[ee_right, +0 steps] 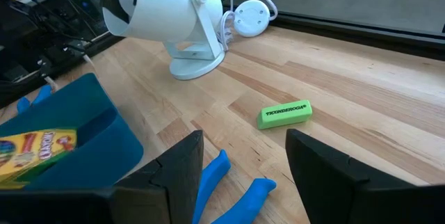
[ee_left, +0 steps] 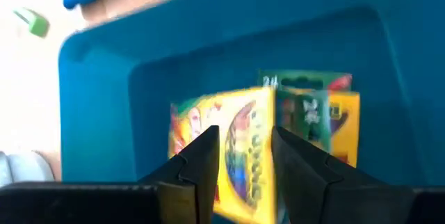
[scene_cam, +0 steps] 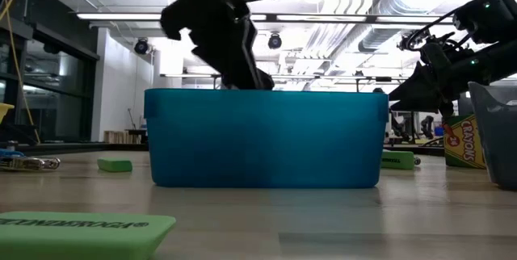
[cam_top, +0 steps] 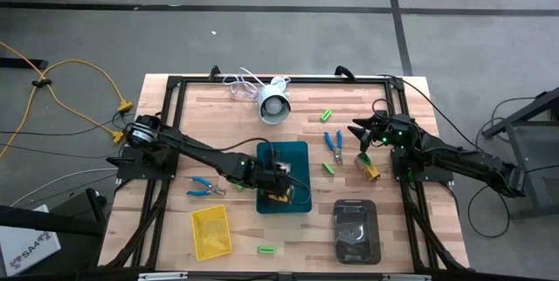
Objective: Pick & Place School Supplies
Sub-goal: Put the yellow crayon box into the blue bin
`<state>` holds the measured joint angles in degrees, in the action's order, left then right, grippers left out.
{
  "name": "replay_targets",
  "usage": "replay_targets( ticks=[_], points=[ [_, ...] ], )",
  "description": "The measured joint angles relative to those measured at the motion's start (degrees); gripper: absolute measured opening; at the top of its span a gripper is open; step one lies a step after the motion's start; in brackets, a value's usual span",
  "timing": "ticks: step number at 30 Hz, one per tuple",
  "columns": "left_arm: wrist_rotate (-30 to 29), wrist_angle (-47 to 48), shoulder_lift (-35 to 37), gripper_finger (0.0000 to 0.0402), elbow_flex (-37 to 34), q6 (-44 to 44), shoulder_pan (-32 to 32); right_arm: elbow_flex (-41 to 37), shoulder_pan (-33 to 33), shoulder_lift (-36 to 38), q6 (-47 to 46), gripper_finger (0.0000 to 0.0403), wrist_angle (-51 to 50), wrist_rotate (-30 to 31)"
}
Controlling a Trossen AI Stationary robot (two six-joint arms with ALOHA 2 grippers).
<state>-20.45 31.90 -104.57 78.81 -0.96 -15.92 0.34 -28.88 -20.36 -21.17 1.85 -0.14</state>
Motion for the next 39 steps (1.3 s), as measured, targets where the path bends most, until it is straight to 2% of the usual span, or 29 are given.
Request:
replay_targets(
  ticks=[5, 12, 22, 28, 35, 39],
  points=[
    [-1.65, -2.21, -2.28, 0.0124, 0.02, 1.31, 0.04, 0.00, 0.00, -0.02, 0.00, 0.0197, -0.07, -0.02],
    [-8.16, -3.19, -2.76, 0.0124, 0.09, 3.12, 0.29, 0.00, 0.00, 0.00, 0.00, 0.0197, -0.20, -0.02],
    [-5.14, -2.31, -3.18, 0.0124, 0.07, 1.28, 0.31, 0.00, 0.00, -0.01, 0.00, 0.0197, -0.24, -0.04],
    [0.07, -1.96, -3.18, 0.0124, 0.07, 1.13, -0.71, 0.00, 0.00, 0.00, 0.00, 0.0197, -0.26, -0.04],
    [-1.49, -2.64, -5.07, 0.0124, 0.09, 2.06, 0.15, 0.00, 0.00, 0.00, 0.00, 0.0197, -0.29, -0.02],
    [-5.93, -2.97, -6.30, 0.0124, -0.09, 3.59, 0.77, -0.01, 0.00, -0.01, 0.00, 0.0197, -0.22, -0.01]
  ],
)
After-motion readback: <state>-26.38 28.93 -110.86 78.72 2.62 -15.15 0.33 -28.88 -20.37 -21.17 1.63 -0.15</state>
